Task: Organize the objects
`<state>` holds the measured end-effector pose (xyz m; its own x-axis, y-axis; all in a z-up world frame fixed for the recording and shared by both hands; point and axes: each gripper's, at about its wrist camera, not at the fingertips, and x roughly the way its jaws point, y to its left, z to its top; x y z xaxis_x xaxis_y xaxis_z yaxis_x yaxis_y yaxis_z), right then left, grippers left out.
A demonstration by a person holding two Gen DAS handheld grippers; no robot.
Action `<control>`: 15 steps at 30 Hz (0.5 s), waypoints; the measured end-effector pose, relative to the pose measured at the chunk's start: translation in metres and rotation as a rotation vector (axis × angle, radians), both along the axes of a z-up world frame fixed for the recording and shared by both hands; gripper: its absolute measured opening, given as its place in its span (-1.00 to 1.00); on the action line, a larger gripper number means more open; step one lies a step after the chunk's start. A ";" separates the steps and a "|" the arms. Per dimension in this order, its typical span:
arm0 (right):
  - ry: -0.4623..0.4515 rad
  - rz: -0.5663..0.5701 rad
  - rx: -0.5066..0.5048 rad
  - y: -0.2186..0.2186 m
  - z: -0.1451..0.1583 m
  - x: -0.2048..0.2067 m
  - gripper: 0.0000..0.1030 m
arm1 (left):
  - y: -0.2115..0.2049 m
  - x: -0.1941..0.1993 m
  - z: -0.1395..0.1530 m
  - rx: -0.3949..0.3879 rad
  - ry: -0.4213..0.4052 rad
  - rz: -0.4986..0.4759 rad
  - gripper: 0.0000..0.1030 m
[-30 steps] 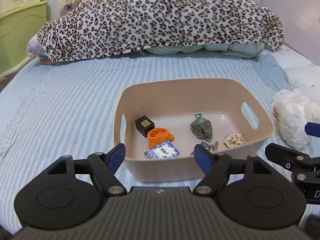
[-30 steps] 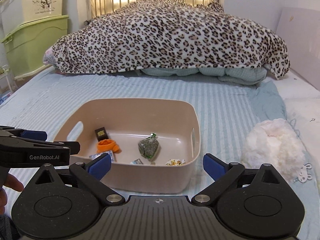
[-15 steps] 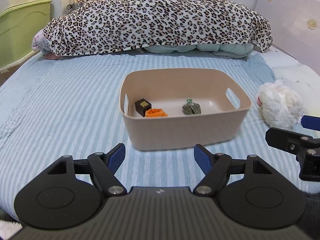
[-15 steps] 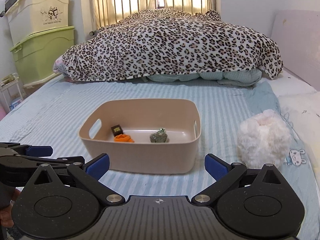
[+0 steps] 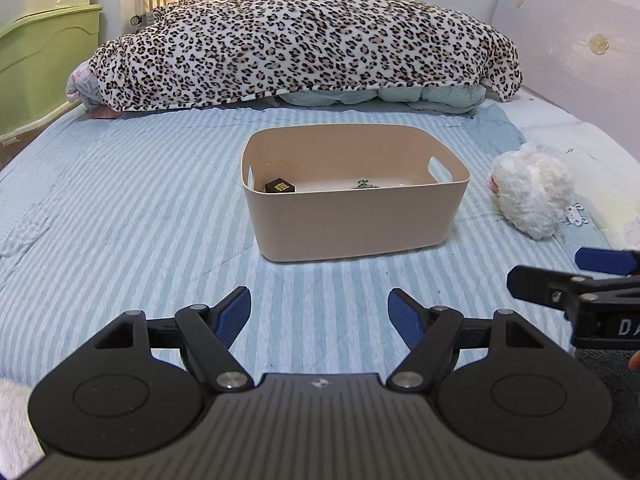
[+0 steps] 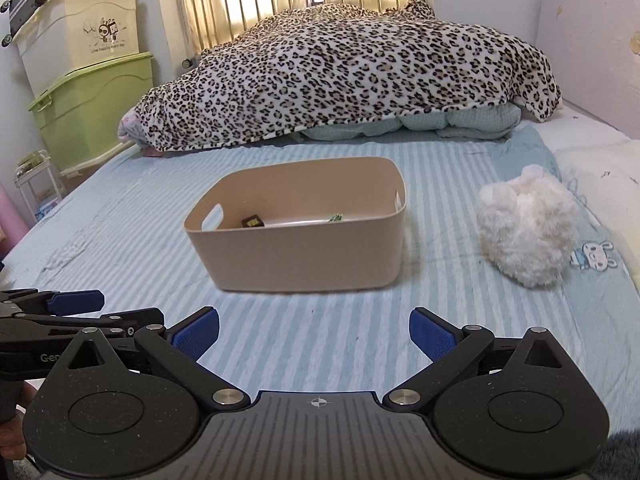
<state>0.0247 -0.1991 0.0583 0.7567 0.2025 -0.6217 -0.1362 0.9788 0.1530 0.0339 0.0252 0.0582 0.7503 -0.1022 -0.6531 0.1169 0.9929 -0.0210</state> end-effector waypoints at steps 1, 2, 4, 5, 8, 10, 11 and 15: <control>0.006 0.002 0.002 0.000 -0.002 -0.002 1.00 | 0.000 -0.003 0.001 0.001 -0.002 -0.001 0.48; 0.011 0.003 0.002 -0.001 -0.004 -0.003 1.00 | 0.001 -0.007 0.002 0.003 -0.006 -0.002 0.48; 0.018 -0.001 0.004 0.000 -0.007 -0.007 1.00 | 0.000 -0.014 0.003 0.010 -0.016 -0.007 0.48; 0.020 -0.002 0.004 0.000 -0.008 -0.009 0.99 | 0.000 -0.018 0.003 0.011 -0.020 -0.009 0.48; 0.023 -0.003 -0.001 0.001 -0.012 -0.016 1.00 | -0.001 -0.025 0.004 0.004 -0.027 -0.013 0.48; 0.026 -0.004 -0.001 0.002 -0.014 -0.020 0.99 | 0.000 -0.030 0.003 0.001 -0.030 -0.018 0.48; 0.028 -0.004 0.000 0.002 -0.015 -0.022 0.99 | 0.000 -0.032 0.003 0.001 -0.031 -0.020 0.48; 0.026 -0.009 -0.001 0.000 -0.014 -0.030 0.99 | -0.001 -0.036 0.000 0.001 -0.027 -0.022 0.48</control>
